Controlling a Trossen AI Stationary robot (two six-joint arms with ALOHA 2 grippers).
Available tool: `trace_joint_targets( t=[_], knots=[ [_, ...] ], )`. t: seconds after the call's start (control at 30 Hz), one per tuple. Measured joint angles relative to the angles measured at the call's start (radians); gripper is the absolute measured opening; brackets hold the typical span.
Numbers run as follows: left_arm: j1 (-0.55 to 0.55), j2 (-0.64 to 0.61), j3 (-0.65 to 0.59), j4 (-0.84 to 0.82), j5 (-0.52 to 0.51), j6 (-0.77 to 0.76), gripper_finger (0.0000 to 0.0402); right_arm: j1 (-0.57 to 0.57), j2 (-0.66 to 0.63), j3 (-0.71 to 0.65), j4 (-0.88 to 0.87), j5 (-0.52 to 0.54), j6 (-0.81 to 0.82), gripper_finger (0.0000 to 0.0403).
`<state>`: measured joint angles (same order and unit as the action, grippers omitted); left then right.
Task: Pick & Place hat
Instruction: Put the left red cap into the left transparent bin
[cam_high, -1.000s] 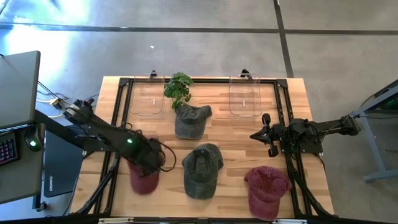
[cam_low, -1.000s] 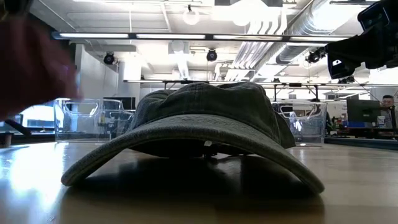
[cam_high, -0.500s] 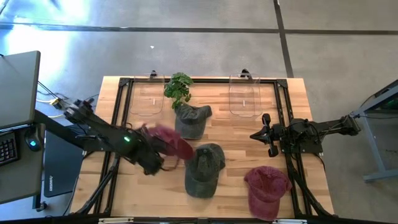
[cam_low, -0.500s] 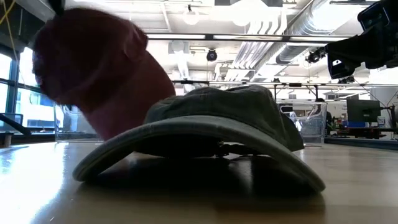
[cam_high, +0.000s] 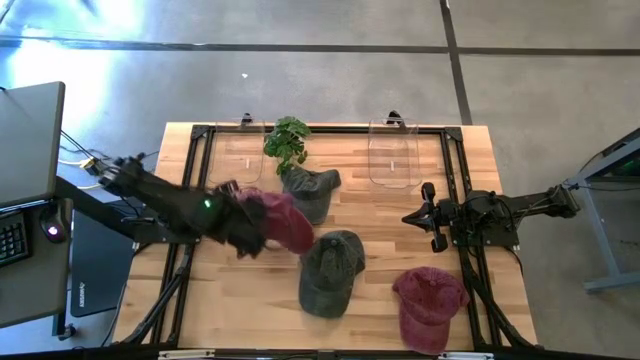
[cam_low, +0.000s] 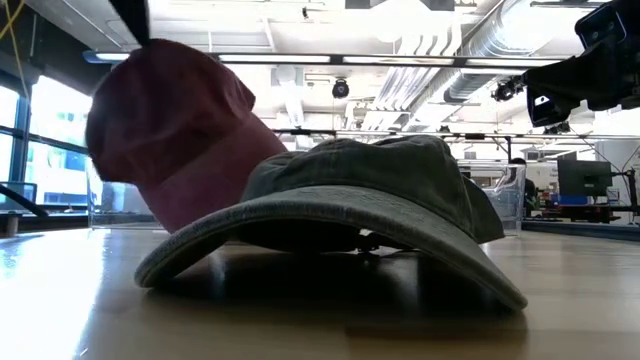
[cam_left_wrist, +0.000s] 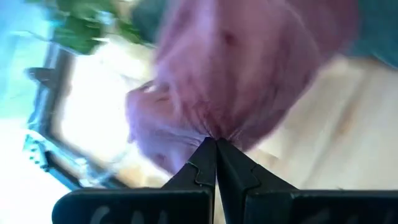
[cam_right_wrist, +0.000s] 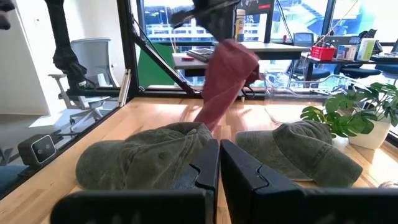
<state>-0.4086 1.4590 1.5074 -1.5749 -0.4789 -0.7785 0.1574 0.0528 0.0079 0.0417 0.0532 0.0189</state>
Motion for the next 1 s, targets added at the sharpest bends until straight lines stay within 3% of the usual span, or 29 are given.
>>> trace_joint_targets(
  t=[0.3, 0.47, 0.63, 0.83, 1.0],
  knots=[
    [0.173, -0.069, 0.000, 0.002, -0.266, 0.148, 0.0000, 0.000, 0.000, 0.000, 0.000, 0.000, 0.000, 0.0012],
    [0.113, 0.006, 0.001, -0.001, -0.300, 0.118, 0.0000, 0.000, 0.000, 0.000, 0.000, 0.000, 0.000, 0.0012],
    [-0.073, 0.201, -0.001, 0.000, -0.188, -0.053, 0.0000, 0.000, 0.000, 0.000, 0.000, 0.000, 0.000, 0.0012],
    [-0.231, 0.428, 0.039, 0.063, 0.109, -0.236, 0.0000, 0.000, 0.000, 0.000, 0.000, 0.000, 0.000, 0.0012],
    [-0.316, 0.477, 0.114, 0.144, 0.285, -0.330, 0.0000, 0.000, 0.000, 0.000, 0.000, 0.000, 0.000, 0.0012]
  ],
)
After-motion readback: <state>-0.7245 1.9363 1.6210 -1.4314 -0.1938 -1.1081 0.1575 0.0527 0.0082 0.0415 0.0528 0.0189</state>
